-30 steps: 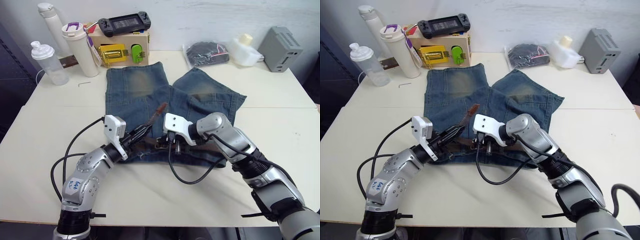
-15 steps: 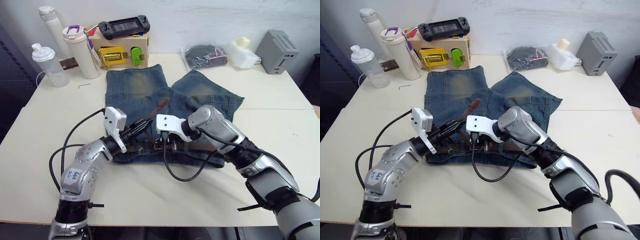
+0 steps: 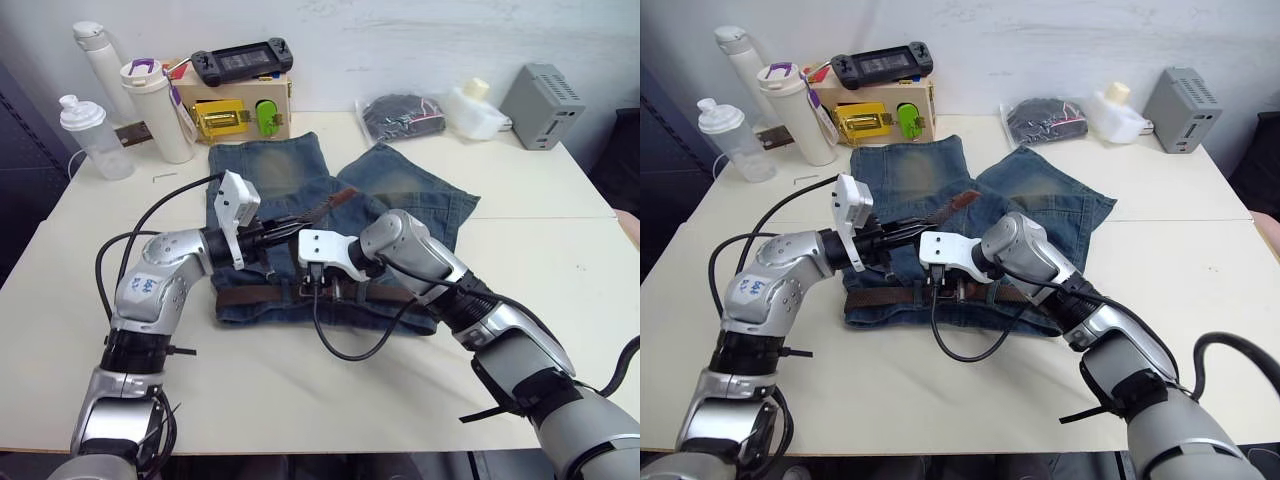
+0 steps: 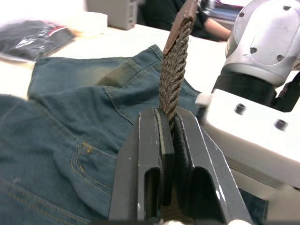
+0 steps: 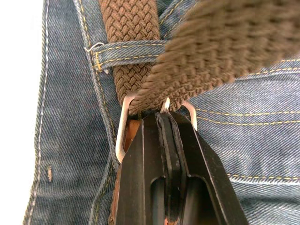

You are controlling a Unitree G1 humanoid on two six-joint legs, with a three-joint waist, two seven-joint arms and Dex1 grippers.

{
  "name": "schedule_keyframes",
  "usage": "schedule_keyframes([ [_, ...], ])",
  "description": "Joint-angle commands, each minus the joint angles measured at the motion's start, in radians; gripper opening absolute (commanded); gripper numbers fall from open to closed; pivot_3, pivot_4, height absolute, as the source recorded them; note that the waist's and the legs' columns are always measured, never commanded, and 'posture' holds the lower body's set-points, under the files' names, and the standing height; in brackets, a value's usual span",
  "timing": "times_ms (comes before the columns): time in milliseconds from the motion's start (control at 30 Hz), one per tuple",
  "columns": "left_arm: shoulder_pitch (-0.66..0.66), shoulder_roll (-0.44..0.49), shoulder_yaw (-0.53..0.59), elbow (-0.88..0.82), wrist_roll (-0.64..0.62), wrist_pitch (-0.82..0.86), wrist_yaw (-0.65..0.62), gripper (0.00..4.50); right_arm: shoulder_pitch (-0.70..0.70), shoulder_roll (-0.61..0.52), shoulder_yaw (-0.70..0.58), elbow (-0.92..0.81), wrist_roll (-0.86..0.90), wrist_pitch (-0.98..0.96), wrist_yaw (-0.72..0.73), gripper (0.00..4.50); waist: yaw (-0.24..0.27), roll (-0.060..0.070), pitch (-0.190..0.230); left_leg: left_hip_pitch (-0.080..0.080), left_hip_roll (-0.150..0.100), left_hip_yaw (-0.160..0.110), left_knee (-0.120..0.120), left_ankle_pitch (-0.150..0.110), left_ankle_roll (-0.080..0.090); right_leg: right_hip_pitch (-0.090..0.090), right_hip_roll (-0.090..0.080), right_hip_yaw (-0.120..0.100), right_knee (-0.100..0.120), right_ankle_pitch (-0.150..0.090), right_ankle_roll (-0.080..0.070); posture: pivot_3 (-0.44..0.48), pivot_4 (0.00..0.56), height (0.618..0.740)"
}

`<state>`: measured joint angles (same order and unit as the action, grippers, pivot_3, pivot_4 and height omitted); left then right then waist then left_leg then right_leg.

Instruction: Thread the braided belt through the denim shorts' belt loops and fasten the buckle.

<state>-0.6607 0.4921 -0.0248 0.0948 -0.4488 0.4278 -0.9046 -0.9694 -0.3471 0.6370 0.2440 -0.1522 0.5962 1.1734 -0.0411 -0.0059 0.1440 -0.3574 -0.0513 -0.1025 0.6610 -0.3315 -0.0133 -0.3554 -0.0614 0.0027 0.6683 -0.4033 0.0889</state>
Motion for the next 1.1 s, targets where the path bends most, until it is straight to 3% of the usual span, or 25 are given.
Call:
schedule_keyframes([
  [33,-0.142,0.021,0.027,0.059,-0.007,-0.112,-0.123,0.00,0.158,-0.014,0.185,0.067,-0.086,0.060,0.028,0.08,0.001,0.000,-0.001,0.000,0.000,0.000,0.000,0.000,0.000,0.000,0.000,0.000,0.000,0.000,0.000,0.000,0.150,0.740],
  [200,-0.346,-0.017,-0.031,0.232,0.018,-0.153,-0.282,0.00,0.195,0.000,0.186,0.036,-0.110,0.072,0.041,0.08,0.007,-0.001,-0.002,0.001,0.000,-0.001,-0.001,0.000,0.000,0.000,0.000,0.000,0.000,0.000,0.000,0.000,0.150,0.740],
  [333,-0.537,-0.104,-0.070,0.396,0.061,-0.240,-0.369,0.00,0.215,0.012,0.183,0.028,-0.118,0.084,0.052,0.08,0.010,-0.001,-0.003,0.001,0.000,-0.001,-0.001,0.000,0.000,0.000,0.000,0.000,0.000,0.000,0.000,0.000,0.150,0.740],
  [500,-0.671,-0.214,-0.077,0.452,0.067,-0.294,-0.425,0.00,0.240,0.021,0.178,0.008,-0.116,0.112,0.057,0.08,0.011,-0.001,-0.002,0.001,-0.001,0.000,-0.001,0.000,0.000,-0.001,0.000,0.001,0.000,0.000,0.000,0.000,0.150,0.740],
  [767,-0.704,-0.377,-0.069,0.402,0.058,-0.317,-0.394,0.00,0.280,0.019,0.183,-0.052,-0.120,0.162,0.058,0.08,0.018,-0.001,-0.002,0.000,-0.001,-0.001,-0.001,-0.001,0.000,0.000,0.000,0.002,-0.001,0.000,0.000,0.000,0.150,0.740],
  [1100,-0.655,-0.452,-0.041,0.394,0.073,-0.330,-0.270,0.00,0.287,0.021,0.172,-0.049,-0.132,0.161,0.057,0.08,0.040,-0.001,-0.002,0.000,-0.003,-0.003,-0.001,-0.001,0.000,0.004,-0.001,0.002,-0.006,0.000,0.000,0.000,0.150,0.740],
])
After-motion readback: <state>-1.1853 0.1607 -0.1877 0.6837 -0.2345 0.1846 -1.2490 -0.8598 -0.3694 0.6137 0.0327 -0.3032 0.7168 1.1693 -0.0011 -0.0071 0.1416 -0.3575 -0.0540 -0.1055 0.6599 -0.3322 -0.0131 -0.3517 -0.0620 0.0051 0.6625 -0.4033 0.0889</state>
